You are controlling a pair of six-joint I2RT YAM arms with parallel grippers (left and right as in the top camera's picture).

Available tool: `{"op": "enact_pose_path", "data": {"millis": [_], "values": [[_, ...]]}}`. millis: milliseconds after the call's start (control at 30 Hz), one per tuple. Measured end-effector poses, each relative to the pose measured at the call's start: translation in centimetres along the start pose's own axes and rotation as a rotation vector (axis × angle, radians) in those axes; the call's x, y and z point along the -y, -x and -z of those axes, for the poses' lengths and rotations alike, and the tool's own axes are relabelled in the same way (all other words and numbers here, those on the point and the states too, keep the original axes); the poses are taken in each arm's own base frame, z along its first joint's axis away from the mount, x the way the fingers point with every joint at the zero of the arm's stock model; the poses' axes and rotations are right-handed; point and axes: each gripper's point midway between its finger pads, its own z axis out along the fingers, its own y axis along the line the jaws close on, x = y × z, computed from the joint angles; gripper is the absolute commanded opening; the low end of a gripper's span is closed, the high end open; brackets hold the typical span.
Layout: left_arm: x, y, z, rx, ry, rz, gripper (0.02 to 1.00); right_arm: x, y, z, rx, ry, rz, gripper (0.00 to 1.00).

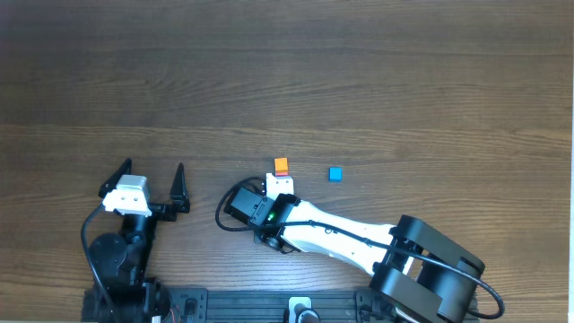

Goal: Stack Cubes

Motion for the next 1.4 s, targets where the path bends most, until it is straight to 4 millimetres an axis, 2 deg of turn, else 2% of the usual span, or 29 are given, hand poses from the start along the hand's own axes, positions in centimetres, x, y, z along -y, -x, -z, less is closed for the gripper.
{"op": "enact_pose_path", "data": {"millis": [567, 633, 733, 933, 1167, 1400], "values": [[0.00, 0.00, 0.00, 0.000, 0.000, 0.000, 1.000, 0.34, -0.55, 0.01, -0.026, -0.012, -0.095, 0.441], [0.00, 0.00, 0.00, 0.000, 0.000, 0.000, 1.000, 0.29, -0.62, 0.01, -0.030, -0.010, -0.100, 0.406], [0.00, 0.00, 0.00, 0.000, 0.000, 0.000, 1.000, 0.24, -0.69, 0.01, -0.035, -0.007, -0.106, 0.294], [0.00, 0.00, 0.00, 0.000, 0.000, 0.000, 1.000, 0.25, -0.72, 0.01, -0.036, -0.008, -0.114, 0.277], [0.00, 0.00, 0.00, 0.000, 0.000, 0.000, 1.000, 0.24, -0.71, 0.01, -0.035, -0.008, -0.121, 0.099], [0.00, 0.00, 0.00, 0.000, 0.000, 0.000, 1.000, 0.28, -0.72, 0.10, -0.035, -0.009, -0.121, 0.020]]}}
